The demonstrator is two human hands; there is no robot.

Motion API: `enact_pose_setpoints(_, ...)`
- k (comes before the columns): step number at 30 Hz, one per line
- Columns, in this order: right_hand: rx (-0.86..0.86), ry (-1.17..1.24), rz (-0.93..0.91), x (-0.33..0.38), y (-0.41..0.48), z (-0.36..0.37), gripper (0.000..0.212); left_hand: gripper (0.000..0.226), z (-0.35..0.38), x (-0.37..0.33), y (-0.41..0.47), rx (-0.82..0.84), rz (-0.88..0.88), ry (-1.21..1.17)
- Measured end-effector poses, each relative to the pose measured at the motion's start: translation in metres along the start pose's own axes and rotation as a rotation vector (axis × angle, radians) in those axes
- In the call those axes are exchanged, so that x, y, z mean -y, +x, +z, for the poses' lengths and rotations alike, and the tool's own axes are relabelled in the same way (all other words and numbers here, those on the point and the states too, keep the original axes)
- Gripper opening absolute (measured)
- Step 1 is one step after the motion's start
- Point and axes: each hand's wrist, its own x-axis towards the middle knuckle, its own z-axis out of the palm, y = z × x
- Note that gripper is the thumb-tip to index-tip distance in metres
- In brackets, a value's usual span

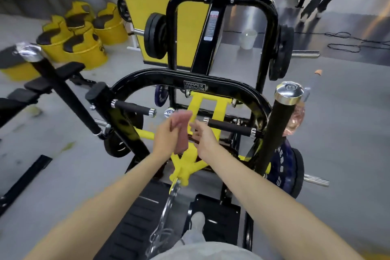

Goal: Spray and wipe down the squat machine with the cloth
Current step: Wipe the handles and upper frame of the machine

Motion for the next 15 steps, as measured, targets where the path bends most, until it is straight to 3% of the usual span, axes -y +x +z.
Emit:
enact_pose_setpoints(2, 0.026, -0.059, -0.016, 0.004, 0.000, 0.001, 0.035, 0.009, -0.021, -0.009, 0.017, -0.235, 0.043, 0.055)
enact_pose_setpoints(4, 0.034, -0.090, -0.022, 0.005, 0.002, -0.001, 0.036, 0.009, -0.035, -0.013, 0.037, -0.343, 0.038, 0.160)
enact_pose_setpoints(7, 0.031, -0.067, -0.021, 0.006, 0.000, -0.006, 0.032, 0.018, -0.030, -0.008, 0.062, -0.117, -0.011, 0.353)
enact_pose_setpoints(9, 0.041, -0.065, -0.011, 0.006, -0.003, -0.008, 0.033, 0.022, -0.013, -0.005, 0.067, 0.057, -0.025, 0.255)
enact_pose_setpoints(12, 0.053, -0.078, 0.009, 0.005, -0.006, -0.009, 0.034, 0.019, 0.001, -0.015, 0.056, 0.083, 0.012, 0.173)
enact_pose_setpoints(15, 0.031, -0.102, 0.016, 0.004, -0.005, -0.007, 0.036, 0.029, -0.010, -0.013, 0.044, 0.083, 0.209, 0.140)
